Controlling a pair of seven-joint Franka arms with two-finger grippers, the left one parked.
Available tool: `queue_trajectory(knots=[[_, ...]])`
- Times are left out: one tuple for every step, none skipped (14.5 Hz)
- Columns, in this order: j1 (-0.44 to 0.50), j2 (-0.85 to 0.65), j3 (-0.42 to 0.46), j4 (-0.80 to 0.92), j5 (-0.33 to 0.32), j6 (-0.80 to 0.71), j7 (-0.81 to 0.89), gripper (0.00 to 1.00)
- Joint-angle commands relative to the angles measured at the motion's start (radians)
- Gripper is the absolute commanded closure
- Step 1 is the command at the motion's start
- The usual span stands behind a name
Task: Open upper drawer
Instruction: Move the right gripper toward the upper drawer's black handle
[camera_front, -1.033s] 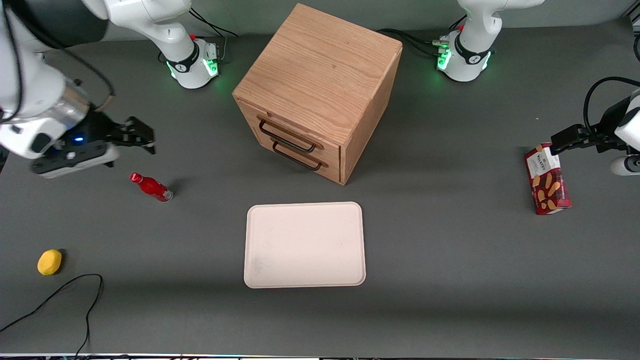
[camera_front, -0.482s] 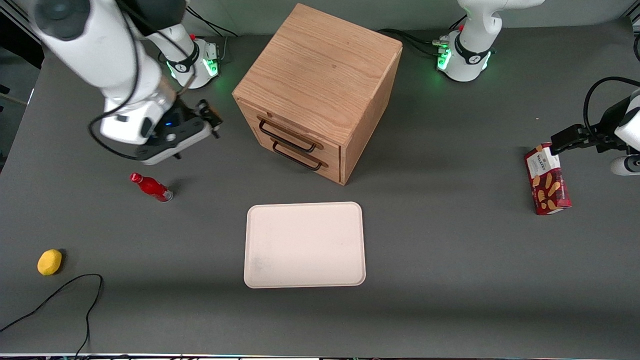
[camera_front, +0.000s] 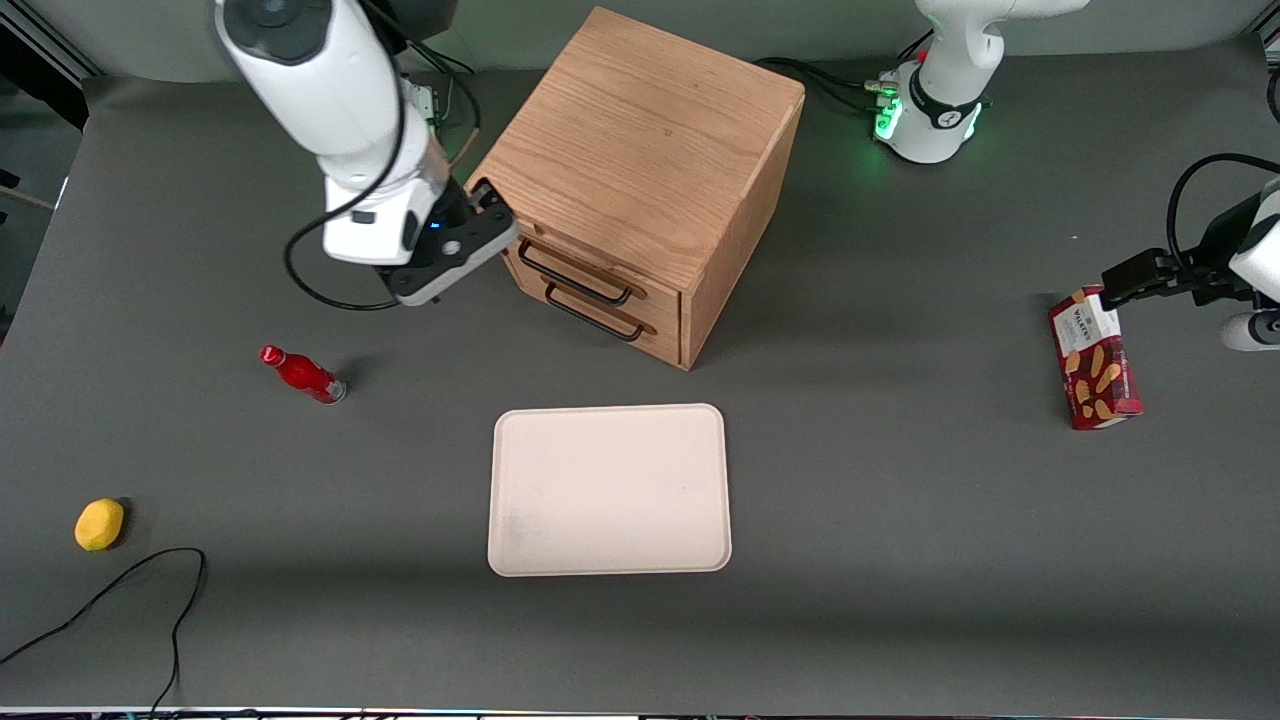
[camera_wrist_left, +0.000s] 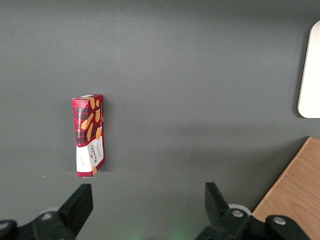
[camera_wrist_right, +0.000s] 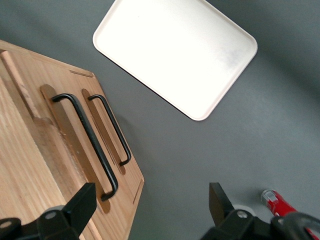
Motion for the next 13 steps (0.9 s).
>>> queue_trajectory(knots=[[0.022,0.032,0.010,0.028,0.015,0.021,-0.025,0.00],[0.023,0.038,0.023,0.028,0.015,0.027,-0.026,0.00],[0.023,0.038,0.030,0.028,0.015,0.031,-0.025,0.00],[0.023,0.039,0.035,0.028,0.015,0.035,-0.023,0.00],[0.023,0.039,0.037,0.028,0.015,0.040,-0.025,0.00],[0.023,0.039,0.040,0.028,0.015,0.041,-0.025,0.00],[0.023,0.039,0.041,0.028,0.015,0.041,-0.028,0.00],[0.022,0.038,0.041,0.027,0.020,0.041,-0.045,0.00],[0.022,0.036,0.041,0.027,0.037,0.040,-0.089,0.00],[0.020,0.032,0.041,0.024,0.054,0.038,-0.118,0.00],[0.019,0.032,0.040,0.024,0.058,0.035,-0.121,0.00],[0.018,0.032,0.040,0.022,0.063,0.034,-0.127,0.00],[0.018,0.032,0.038,0.021,0.071,0.032,-0.169,0.00]])
